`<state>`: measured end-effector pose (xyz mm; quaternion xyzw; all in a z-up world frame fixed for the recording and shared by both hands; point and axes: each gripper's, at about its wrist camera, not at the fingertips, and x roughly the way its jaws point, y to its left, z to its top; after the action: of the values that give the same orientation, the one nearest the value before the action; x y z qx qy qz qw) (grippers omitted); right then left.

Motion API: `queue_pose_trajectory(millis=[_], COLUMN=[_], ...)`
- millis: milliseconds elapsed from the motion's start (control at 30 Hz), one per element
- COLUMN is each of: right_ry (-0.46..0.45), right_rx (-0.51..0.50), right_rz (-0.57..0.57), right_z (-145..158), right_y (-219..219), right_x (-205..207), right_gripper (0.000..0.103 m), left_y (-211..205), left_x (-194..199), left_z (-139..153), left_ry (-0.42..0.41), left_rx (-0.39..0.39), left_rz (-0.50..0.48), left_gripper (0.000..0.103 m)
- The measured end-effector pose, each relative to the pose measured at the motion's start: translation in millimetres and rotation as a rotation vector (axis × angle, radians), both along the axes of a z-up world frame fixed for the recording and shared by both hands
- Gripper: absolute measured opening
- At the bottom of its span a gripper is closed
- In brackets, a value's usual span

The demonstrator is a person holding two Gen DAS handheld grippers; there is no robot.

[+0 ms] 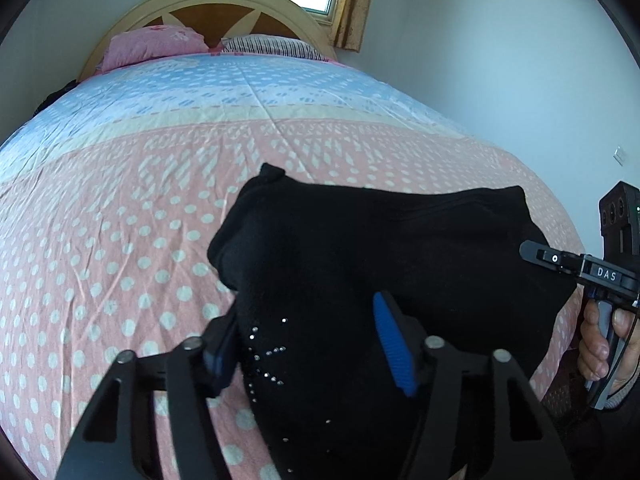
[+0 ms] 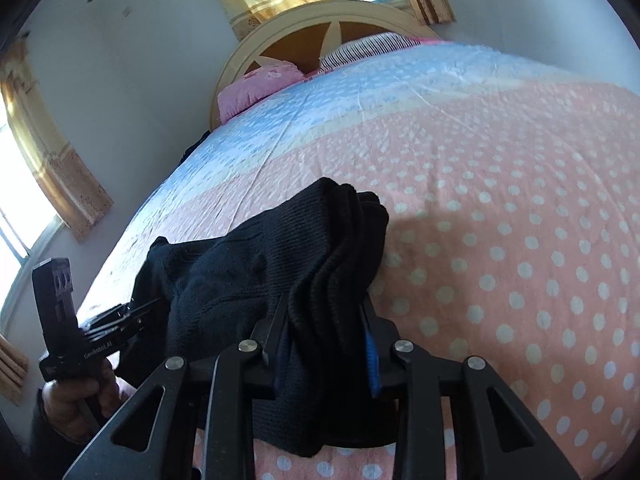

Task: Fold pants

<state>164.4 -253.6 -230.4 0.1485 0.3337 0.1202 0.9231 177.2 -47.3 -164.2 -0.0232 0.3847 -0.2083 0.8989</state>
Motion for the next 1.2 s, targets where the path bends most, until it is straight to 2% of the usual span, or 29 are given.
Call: queue_pose_trajectory(millis=[67,133,333,633,767,967,1200], right_ry=[-0.036,-0.061,-0.08,-0.076,-0.071,-0.083,-0.075], right_rx=[-0.013,-0.028,-0.054,-0.085,-0.096,-0.124,-0.134], right_rz=[0.017,0.03,0.07,0.213,0.292,0.407,0.494], right_z=[8.5,16.9,37.5,71.5,80.8,90.1,85.9], right_y=[6.1,11.2,23.7,70.5,109.9,177.2,235.1], right_x=[-6.9,-12.7,-12.9,31.2,56.9,85.8,115.5], right_gripper=[0.029,0.029,0.028,0.027,0.027,0.027,0.027], left_y=[0.2,0.4,7.9,36.6,67.4,114.9,164.1], left_x=[-3.3,-6.7,-15.2,-31.8,-39.1,-47.6,-50.3], left_z=[2.0,4.9,17.4,44.1,53.9,64.8,66.0], left_ry=[-0.015,-0.033,-0.058,-0.109,-0.131,-0.172,-0.19], left_rx=[0.003,0.012,-0.012,-0.038,-0.057,-0.021,-0.027], left_rz=[-0.003,0.004,0.023,0.061,0.13,0.258,0.393], left_gripper=[0.038,0.027,0.015,0.014,0.014,0.014,0.014])
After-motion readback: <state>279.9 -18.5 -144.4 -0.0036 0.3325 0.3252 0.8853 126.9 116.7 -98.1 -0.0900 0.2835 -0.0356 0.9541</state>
